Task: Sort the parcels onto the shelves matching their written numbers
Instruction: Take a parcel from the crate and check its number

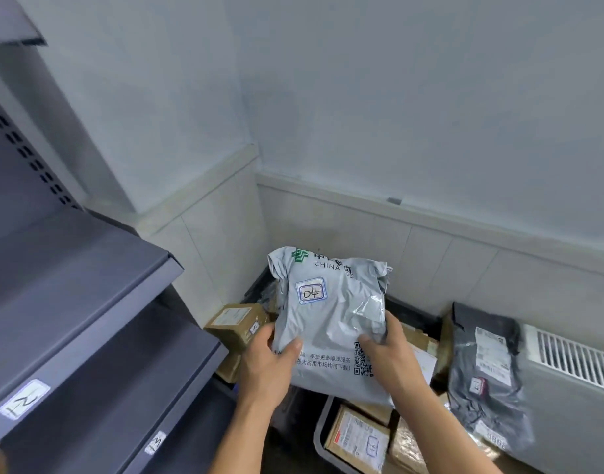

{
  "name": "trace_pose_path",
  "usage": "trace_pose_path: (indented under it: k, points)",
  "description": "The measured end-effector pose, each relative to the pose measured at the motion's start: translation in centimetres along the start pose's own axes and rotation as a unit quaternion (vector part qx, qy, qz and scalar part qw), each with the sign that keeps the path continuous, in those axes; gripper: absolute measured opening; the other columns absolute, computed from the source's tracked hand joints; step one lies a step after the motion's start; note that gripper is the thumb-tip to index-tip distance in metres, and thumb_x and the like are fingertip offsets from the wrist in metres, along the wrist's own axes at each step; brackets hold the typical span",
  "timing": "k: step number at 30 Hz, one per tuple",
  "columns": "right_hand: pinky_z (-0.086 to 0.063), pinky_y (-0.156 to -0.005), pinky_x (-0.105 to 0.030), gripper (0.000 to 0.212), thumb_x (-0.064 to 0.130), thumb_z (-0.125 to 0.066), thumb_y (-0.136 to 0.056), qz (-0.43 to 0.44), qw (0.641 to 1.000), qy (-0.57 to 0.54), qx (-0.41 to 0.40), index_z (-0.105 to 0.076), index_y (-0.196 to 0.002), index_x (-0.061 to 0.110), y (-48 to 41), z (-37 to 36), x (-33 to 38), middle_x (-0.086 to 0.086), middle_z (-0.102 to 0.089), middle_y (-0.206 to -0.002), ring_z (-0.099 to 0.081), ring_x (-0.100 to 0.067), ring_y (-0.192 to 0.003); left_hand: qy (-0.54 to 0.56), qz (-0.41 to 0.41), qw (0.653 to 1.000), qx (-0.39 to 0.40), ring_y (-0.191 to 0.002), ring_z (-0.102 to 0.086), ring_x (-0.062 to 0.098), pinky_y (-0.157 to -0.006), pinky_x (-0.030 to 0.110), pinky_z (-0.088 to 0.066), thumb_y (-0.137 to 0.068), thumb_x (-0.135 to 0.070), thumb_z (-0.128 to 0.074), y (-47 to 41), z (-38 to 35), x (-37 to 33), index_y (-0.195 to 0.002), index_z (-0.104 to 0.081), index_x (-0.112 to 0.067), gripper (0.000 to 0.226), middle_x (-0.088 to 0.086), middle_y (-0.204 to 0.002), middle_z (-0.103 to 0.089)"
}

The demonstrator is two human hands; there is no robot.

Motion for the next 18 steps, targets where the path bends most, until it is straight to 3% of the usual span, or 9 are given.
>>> trace_pose_path:
  k: [2, 9, 13, 16, 18]
  points:
    - [-0.049, -0.061, -0.024, 0.049, 0.015, -0.061, -0.097, 0.019, 1.000, -0.007, -0.012, -0.041, -0.139, 0.027, 1.9, 1.0, 1.6, 0.013, -0.062, -0.106, -0.064, -0.007, -0.086, 0.018, -0.026, 1.000, 0.000, -0.078, -0.067, -0.001, -0.057, 0.015, -0.046, -0.089, -0.027, -0.073, 1.6, 1.0, -1.9, -0.096, -0.065, -0.032, 0.012, -0.016, -0.090, -0.072]
    - [-0.045, -0.062, -0.023, 0.062, 0.016, -0.068, -0.092, 0.079, 0.995, -0.021, -0.054, -0.036, -0.143, 0.029, 8.7, 2.9, 4.8, 0.017, -0.060, -0.107, -0.062, -0.005, -0.090, 0.066, -0.094, 0.993, 0.015, -0.085, -0.069, 0.005, -0.074, 0.031, -0.057, -0.086, -0.021, -0.074, 6.7, 4.3, -5.4, -0.096, -0.066, -0.034, 0.018, -0.014, -0.093, -0.074]
    - [-0.049, -0.061, -0.017, 0.054, 0.012, -0.069, -0.091, 0.113, 0.991, -0.027, -0.068, -0.043, -0.130, 0.040, 12.0, 3.3, 5.2, 0.016, -0.062, -0.111, -0.065, -0.002, -0.091, 0.085, -0.128, 0.988, 0.017, -0.085, -0.069, 0.002, -0.074, 0.028, -0.055, -0.086, -0.018, -0.074, 9.4, 5.9, -6.0, -0.096, -0.067, -0.036, 0.022, -0.016, -0.092, -0.074]
    - [-0.055, -0.073, -0.029, 0.051, 0.014, -0.071, -0.088, 0.134, 0.988, -0.002, -0.077, -0.049, -0.115, 0.052, 13.6, 3.4, 5.1, 0.006, -0.062, -0.118, -0.066, -0.012, -0.099, 0.082, -0.138, 0.987, 0.024, -0.087, -0.070, 0.005, -0.078, 0.033, -0.058, -0.086, -0.018, -0.074, 11.1, 6.6, -5.9, -0.095, -0.068, -0.035, 0.019, -0.016, -0.092, -0.074]
    - [-0.053, -0.067, -0.023, 0.052, 0.014, -0.071, -0.088, 0.150, 0.986, 0.017, -0.069, -0.051, -0.113, 0.055, 14.5, 3.5, 5.1, 0.002, -0.062, -0.118, -0.066, -0.011, -0.095, 0.077, -0.146, 0.986, 0.026, -0.087, -0.070, 0.006, -0.080, 0.036, -0.058, -0.087, -0.019, -0.073, 12.0, 7.0, -5.9, -0.097, -0.068, -0.034, 0.018, -0.016, -0.093, -0.074]
Point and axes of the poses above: each hand's wrist, its own y-axis away from the middle knuckle, its own z-axis out of the back of the hand, x = y × z, the point moved 5 cm from there along -y, towards the middle knuckle
